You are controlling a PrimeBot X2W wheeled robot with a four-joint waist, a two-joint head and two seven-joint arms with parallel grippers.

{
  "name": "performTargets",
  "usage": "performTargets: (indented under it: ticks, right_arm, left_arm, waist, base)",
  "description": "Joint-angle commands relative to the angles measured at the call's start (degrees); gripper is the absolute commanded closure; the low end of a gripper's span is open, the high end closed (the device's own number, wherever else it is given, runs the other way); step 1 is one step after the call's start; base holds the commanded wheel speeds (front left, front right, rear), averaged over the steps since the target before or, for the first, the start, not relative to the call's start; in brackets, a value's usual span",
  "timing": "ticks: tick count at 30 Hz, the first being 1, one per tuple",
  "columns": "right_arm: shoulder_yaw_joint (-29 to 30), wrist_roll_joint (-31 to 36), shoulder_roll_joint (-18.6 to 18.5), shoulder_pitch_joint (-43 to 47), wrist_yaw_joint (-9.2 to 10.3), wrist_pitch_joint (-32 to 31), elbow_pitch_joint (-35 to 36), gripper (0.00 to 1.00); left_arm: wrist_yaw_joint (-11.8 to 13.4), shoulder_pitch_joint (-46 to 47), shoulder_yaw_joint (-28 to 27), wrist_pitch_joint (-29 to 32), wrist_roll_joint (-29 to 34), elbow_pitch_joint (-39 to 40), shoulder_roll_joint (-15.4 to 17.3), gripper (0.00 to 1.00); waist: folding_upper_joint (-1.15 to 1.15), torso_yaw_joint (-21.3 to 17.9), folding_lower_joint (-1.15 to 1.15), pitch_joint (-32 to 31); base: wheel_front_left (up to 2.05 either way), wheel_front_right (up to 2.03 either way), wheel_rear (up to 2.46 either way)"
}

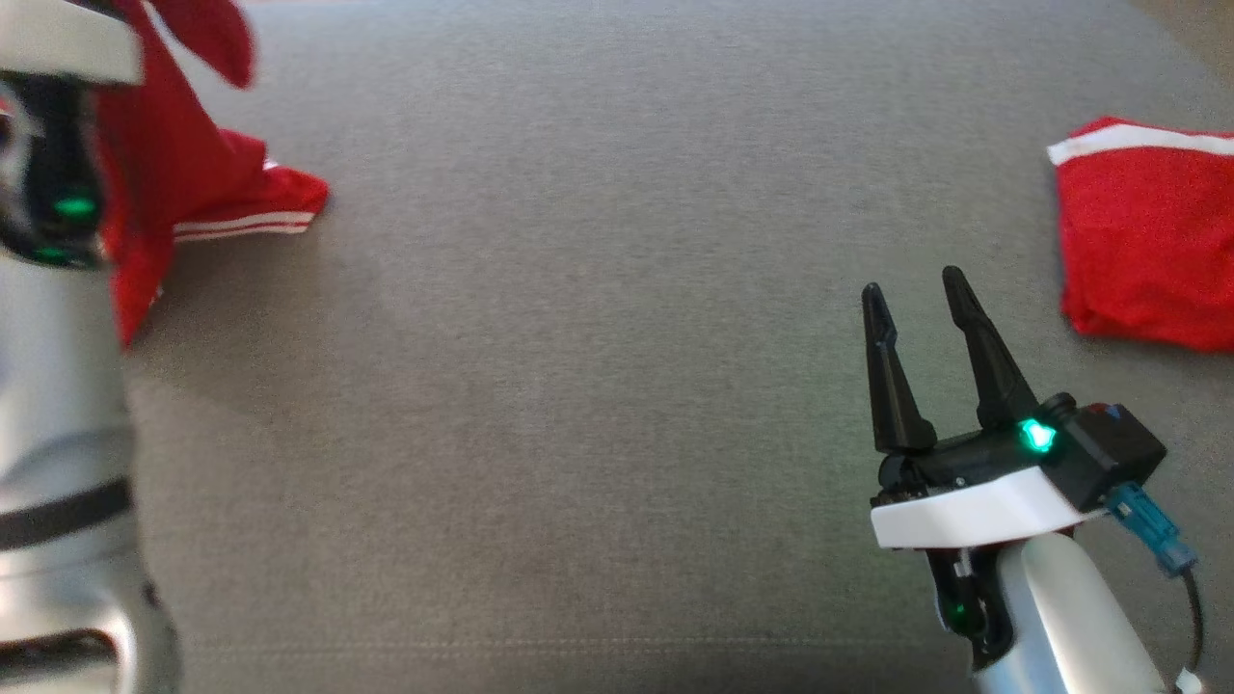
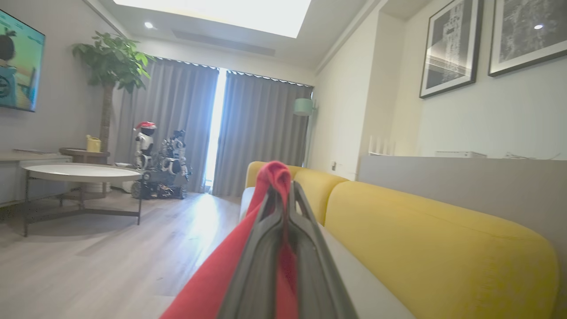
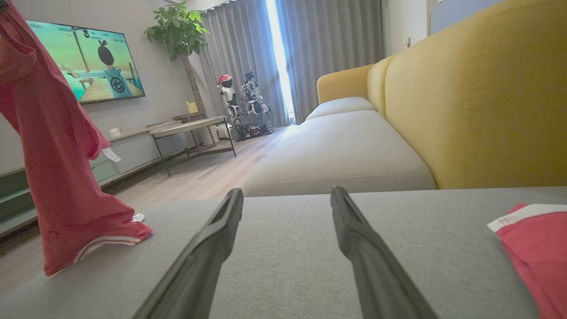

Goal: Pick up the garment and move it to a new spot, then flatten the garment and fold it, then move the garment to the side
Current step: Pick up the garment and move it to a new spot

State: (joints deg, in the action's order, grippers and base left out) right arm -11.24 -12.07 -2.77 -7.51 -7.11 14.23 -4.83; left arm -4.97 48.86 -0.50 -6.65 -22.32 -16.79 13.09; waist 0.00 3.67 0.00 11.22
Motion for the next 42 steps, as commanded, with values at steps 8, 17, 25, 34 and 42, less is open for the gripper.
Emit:
performTargets:
  ticks: [8,17,25,34,42]
  right_arm:
    - [0.8,-0.9,-0.1,-1.6,-0.37,0.7,3.4,0.00]
    - [3.3,-3.1,-0.1,-3.0,-0.37,0.8,6.1,0.00]
    - [4.3,-4.5,-0.1,-3.6,-0.37,0.8,7.2,0.00]
    - [5.1,-3.8,-0.1,-3.5,-0.37,0.8,6.7,0.00]
    - [5.0,-1.9,-0.1,-2.1,-0.37,0.8,5.0,0.00]
  left_arm:
    - [1.2,-1.6,8.5,2.6,-0.1,9.4,-7.5,1.00]
    - [8.3,-4.8,28.8,-2.2,-6.8,5.2,-10.2,1.00]
    - [10.8,-2.8,46.4,-5.2,-14.1,-5.4,-10.2,0.00]
    - [12.5,-0.9,43.5,-8.2,-17.7,-7.6,-10.0,0.00]
    - [12.3,-7.5,31.3,-8.3,-15.0,-1.7,-5.5,0.00]
  waist:
    - [0.00,-7.0,0.00,1.1]
    - [0.00,-15.0,0.00,4.0]
    - [0.00,-16.9,0.00,6.5]
    - [0.00,-10.4,0.00,3.7]
    - [0.00,-3.7,0.00,-0.3]
  base:
    - [0.00,0.00,0.00]
    - [0.00,0.00,0.00]
    - [0.00,0.00,0.00]
    - [0.00,0.00,0.00]
    - [0.00,0.00,0.00]
